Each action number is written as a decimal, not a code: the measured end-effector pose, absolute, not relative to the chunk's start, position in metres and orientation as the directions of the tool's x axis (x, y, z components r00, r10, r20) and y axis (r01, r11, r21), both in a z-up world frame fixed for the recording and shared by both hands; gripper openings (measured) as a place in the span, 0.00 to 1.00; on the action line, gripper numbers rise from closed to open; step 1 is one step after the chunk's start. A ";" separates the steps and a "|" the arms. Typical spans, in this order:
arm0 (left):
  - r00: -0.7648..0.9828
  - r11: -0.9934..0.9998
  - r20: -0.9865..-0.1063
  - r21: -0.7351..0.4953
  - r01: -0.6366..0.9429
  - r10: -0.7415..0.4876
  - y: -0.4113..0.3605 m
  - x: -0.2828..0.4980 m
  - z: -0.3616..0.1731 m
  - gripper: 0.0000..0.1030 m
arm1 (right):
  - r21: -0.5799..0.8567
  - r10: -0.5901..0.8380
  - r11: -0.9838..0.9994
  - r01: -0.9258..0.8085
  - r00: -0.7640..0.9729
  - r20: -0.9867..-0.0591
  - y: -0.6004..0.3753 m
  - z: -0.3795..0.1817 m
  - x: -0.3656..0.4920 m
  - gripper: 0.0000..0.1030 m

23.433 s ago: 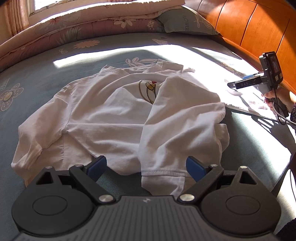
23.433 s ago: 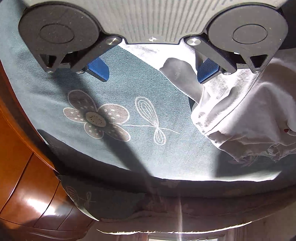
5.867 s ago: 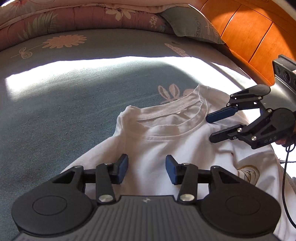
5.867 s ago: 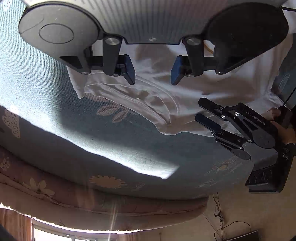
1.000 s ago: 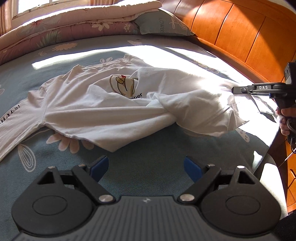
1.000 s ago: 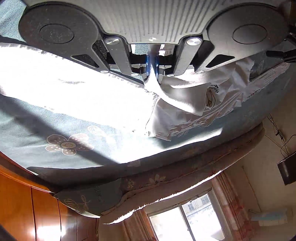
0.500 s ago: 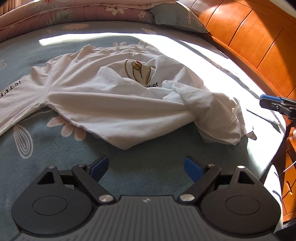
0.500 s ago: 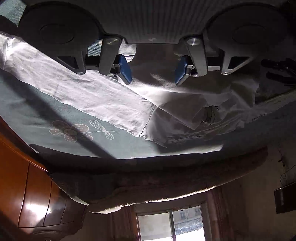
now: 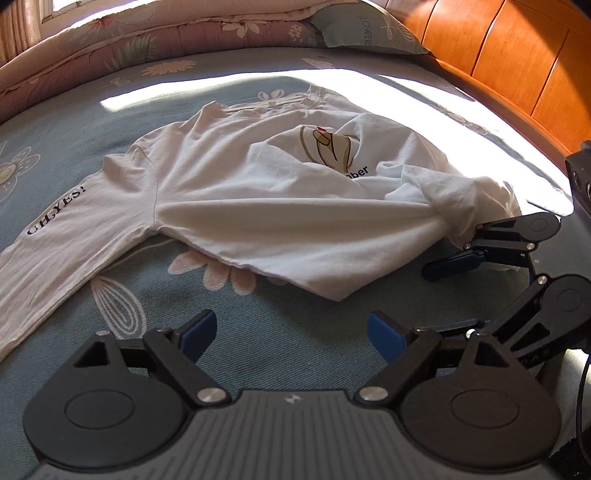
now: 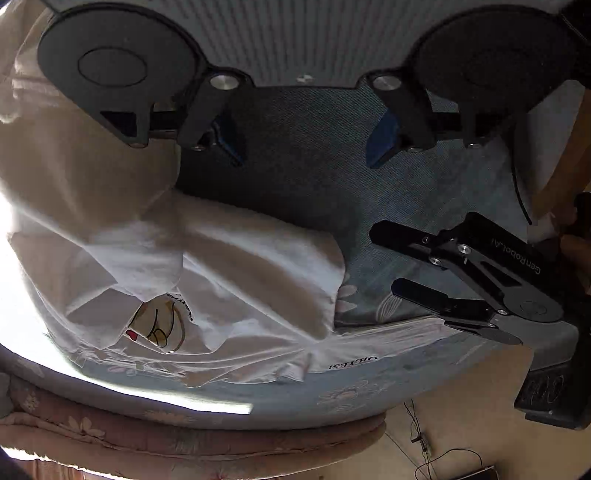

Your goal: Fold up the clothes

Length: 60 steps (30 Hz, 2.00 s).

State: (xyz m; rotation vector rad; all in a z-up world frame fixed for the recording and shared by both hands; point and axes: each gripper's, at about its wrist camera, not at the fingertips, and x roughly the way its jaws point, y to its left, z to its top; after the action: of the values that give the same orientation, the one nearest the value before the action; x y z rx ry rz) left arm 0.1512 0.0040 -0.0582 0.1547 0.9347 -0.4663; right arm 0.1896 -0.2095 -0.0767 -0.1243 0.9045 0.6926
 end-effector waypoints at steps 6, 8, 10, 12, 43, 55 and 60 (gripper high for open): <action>0.515 0.866 -0.781 -0.063 0.496 -0.352 0.011 0.153 -0.056 0.91 | 0.046 0.458 0.785 -0.617 0.529 -0.714 -0.207 -0.048 0.233 0.73; 0.513 0.856 -0.769 -0.081 0.511 -0.380 0.009 0.157 -0.057 0.91 | 0.025 0.461 0.794 -0.607 0.575 -0.676 -0.213 -0.034 0.255 0.73; 0.508 0.844 -0.756 -0.109 0.525 -0.414 0.006 0.162 -0.059 0.91 | -0.004 0.441 0.815 -0.579 0.626 -0.644 -0.216 -0.023 0.285 0.76; 0.498 0.835 -0.749 -0.133 0.533 -0.437 0.001 0.169 -0.064 0.91 | -0.014 0.409 0.832 -0.555 0.631 -0.659 -0.217 -0.027 0.321 0.80; 0.379 0.627 -0.543 -0.398 0.670 -0.750 -0.057 0.239 -0.085 0.92 | 0.380 0.576 0.817 -0.435 0.562 -0.594 -0.290 -0.097 0.242 0.95; 0.359 0.513 -0.379 -0.480 0.712 -0.853 0.000 0.204 0.007 0.93 | 0.371 0.762 0.643 -0.670 0.510 -0.400 -0.263 -0.010 0.202 0.96; 0.376 0.556 -0.442 -0.410 0.723 -0.815 0.031 0.165 0.030 0.97 | 0.414 0.847 0.521 -0.747 0.391 -0.361 -0.244 0.016 0.169 0.99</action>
State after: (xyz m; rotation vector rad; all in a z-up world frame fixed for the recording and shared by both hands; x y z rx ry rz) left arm 0.1649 0.0312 0.0301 -0.1575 0.6569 -0.9886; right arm 0.1687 -0.2437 0.0157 0.1960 0.5760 1.0204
